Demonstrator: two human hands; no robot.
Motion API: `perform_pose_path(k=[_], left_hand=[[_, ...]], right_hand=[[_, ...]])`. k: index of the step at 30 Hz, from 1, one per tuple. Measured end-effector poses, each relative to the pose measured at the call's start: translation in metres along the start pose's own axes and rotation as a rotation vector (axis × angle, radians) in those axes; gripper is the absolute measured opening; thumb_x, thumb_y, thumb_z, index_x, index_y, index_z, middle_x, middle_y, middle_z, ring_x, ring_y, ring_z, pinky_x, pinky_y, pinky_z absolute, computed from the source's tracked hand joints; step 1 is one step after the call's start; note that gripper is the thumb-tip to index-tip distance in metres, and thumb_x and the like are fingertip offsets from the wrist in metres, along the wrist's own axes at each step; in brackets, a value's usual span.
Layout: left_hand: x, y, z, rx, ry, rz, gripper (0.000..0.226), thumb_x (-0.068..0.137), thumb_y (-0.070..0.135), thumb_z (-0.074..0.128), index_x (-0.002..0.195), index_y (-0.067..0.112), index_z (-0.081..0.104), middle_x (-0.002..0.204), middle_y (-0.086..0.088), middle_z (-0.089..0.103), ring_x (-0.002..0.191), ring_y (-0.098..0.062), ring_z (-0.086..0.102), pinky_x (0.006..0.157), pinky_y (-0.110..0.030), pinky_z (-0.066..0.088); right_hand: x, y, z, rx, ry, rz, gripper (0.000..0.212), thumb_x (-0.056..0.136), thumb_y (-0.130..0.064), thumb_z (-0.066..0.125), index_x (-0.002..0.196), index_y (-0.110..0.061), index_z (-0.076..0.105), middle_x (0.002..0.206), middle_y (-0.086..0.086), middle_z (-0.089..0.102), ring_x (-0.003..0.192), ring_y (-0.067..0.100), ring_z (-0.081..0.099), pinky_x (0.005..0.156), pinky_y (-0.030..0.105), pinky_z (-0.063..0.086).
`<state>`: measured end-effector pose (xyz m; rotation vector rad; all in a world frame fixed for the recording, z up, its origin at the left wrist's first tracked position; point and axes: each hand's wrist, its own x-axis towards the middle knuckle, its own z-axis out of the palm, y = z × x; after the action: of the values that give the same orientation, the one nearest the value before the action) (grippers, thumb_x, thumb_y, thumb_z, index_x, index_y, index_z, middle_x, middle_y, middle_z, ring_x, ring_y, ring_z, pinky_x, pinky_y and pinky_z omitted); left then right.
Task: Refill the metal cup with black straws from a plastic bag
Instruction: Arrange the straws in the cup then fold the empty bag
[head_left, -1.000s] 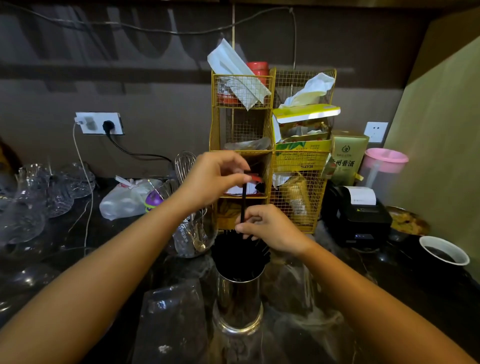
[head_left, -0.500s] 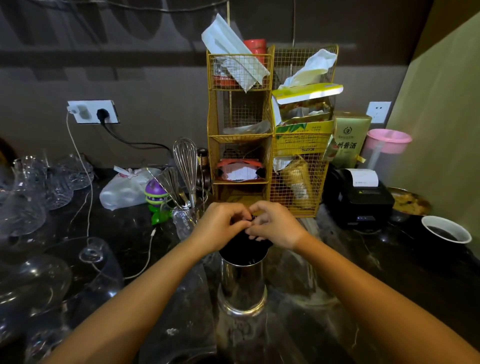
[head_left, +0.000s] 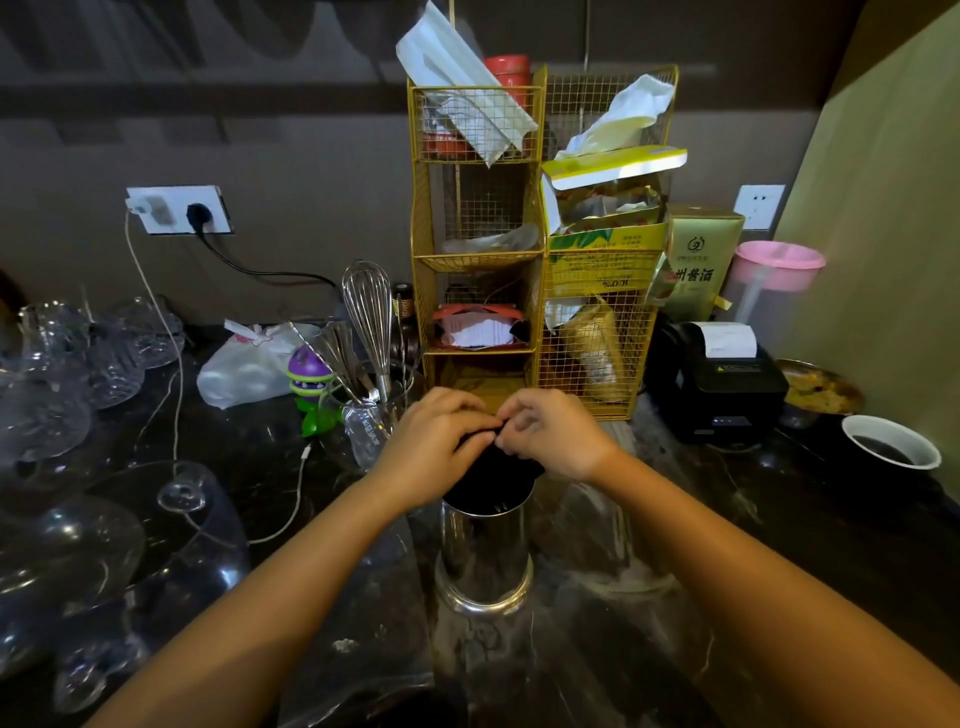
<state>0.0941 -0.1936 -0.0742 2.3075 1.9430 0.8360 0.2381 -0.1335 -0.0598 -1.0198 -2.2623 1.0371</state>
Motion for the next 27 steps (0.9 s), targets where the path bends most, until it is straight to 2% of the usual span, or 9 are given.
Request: perform_pose_path(k=[2,4,6,9,14,19,22,25,27], left_hand=[[0.000,-0.003,-0.009,0.056,-0.005,-0.001,0.049,0.082,0.046,0.033,0.121,0.023,0.051,0.133,-0.008,0.051,0.124,-0.026,0.040,0.104,-0.046,0.033],[-0.002,-0.006,-0.020,0.115,-0.006,-0.022,0.056,0.081,0.050,0.023,0.131,0.027,0.036,0.146,-0.006,0.034,0.135,-0.024,0.026,0.110,-0.044,0.022],[-0.006,-0.012,-0.031,0.170,-0.020,-0.054,0.056,0.082,0.049,0.023,0.135,0.032,0.017,0.152,-0.002,0.015,0.140,-0.018,0.008,0.113,-0.041,0.013],[-0.017,-0.026,-0.048,0.246,-0.031,-0.094,0.055,0.080,0.056,0.018,0.128,0.041,-0.003,0.147,0.007,-0.006,0.133,-0.010,-0.011,0.114,-0.043,0.006],[-0.056,-0.044,-0.060,0.293,-0.042,-0.173,0.076,0.061,0.081,-0.008,0.125,0.041,-0.019,0.141,0.008,-0.018,0.132,-0.013,-0.018,0.111,-0.039,-0.004],[-0.112,-0.064,-0.044,0.292,-0.137,-0.262,0.085,0.056,0.081,-0.015,0.128,0.036,-0.018,0.143,0.003,-0.017,0.133,-0.016,-0.018,0.113,-0.043,-0.001],[-0.147,-0.073,-0.025,0.289,-0.236,-0.303,0.086,0.054,0.081,-0.017,0.127,0.036,-0.019,0.141,0.003,-0.019,0.132,-0.016,-0.020,0.112,-0.039,-0.003],[-0.178,-0.084,-0.006,0.264,-0.366,-0.343,0.082,0.056,0.082,-0.011,0.126,0.040,-0.018,0.141,0.003,-0.022,0.132,-0.016,-0.022,0.108,-0.035,-0.009],[-0.196,-0.092,0.006,0.258,-0.424,-0.371,0.068,0.071,0.070,0.007,0.126,0.039,-0.017,0.139,0.003,-0.022,0.133,-0.018,-0.020,0.109,-0.036,-0.008]], right_hand=[[0.000,-0.009,-0.003,-0.026,0.046,-0.031,0.030,0.082,-0.016,0.061,0.111,-0.008,0.057,0.084,0.002,0.065,0.078,0.012,0.058,0.076,0.026,0.047],[0.000,-0.020,-0.004,-0.057,0.068,-0.090,0.041,0.085,-0.023,0.057,0.124,-0.012,0.049,0.110,0.009,0.065,0.093,0.013,0.059,0.081,0.022,0.044],[0.000,-0.032,-0.004,-0.082,0.055,-0.146,0.053,0.087,-0.028,0.053,0.135,-0.014,0.035,0.131,0.009,0.054,0.114,0.017,0.053,0.091,0.023,0.040],[0.001,-0.048,0.005,-0.170,-0.012,-0.227,0.071,0.088,-0.038,0.047,0.144,-0.017,0.009,0.153,0.006,0.024,0.139,0.018,0.025,0.110,0.031,0.026],[-0.006,-0.062,0.038,-0.330,-0.125,-0.382,0.077,0.090,-0.045,0.038,0.142,-0.017,-0.010,0.156,0.000,-0.009,0.142,0.010,-0.007,0.112,0.024,0.000],[-0.018,-0.052,0.084,-0.421,-0.266,-0.441,0.078,0.089,-0.049,0.035,0.141,-0.017,-0.014,0.155,0.004,-0.016,0.141,0.012,-0.017,0.117,0.029,-0.004],[-0.028,-0.036,0.107,-0.469,-0.362,-0.442,0.078,0.090,-0.047,0.036,0.141,-0.016,-0.015,0.155,0.004,-0.017,0.141,0.013,-0.017,0.115,0.029,-0.005],[-0.037,-0.013,0.124,-0.561,-0.488,-0.411,0.078,0.091,-0.044,0.036,0.141,-0.015,-0.017,0.154,0.004,-0.020,0.141,0.013,-0.018,0.109,0.024,-0.007],[-0.041,0.006,0.132,-0.618,-0.561,-0.369,0.077,0.092,-0.042,0.036,0.141,-0.014,-0.017,0.154,0.005,-0.020,0.141,0.015,-0.018,0.110,0.025,-0.006]])
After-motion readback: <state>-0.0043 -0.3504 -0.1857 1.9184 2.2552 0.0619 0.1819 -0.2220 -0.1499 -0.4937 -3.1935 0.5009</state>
